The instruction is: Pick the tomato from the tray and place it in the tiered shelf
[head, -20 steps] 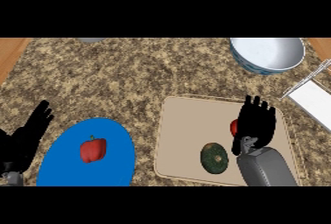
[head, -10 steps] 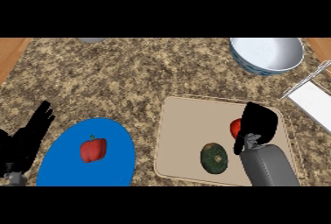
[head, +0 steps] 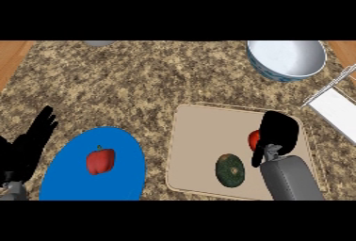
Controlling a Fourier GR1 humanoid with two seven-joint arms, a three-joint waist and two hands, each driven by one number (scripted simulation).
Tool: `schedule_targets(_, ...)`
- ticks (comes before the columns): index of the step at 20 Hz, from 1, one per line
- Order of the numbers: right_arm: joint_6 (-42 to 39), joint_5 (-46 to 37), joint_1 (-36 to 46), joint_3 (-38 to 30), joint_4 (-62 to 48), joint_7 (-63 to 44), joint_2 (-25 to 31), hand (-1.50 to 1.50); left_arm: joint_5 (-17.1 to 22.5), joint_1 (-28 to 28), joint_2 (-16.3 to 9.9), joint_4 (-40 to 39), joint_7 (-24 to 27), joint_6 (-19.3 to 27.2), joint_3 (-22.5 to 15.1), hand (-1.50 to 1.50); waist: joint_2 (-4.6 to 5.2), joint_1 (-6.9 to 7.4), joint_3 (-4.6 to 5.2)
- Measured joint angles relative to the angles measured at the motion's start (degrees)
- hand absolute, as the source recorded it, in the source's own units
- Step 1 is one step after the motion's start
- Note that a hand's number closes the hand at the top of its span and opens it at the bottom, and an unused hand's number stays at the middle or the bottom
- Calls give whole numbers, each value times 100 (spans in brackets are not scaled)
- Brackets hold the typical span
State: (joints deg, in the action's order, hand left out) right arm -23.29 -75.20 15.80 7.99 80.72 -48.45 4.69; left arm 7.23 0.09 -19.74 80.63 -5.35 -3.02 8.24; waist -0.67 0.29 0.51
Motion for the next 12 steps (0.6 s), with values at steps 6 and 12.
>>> schedule_targets(6, 129, -308, 22, 255, 246, 9, 79, 150, -88, 49, 83, -126, 140, -71, 75, 0, 34, -13, -29)
schedule_targets(12, 364, -18, -228, -122, 1106, 218, 275, 150, -169, 117, 184, -60, 129, -2, 99, 0, 49, -46, -48)
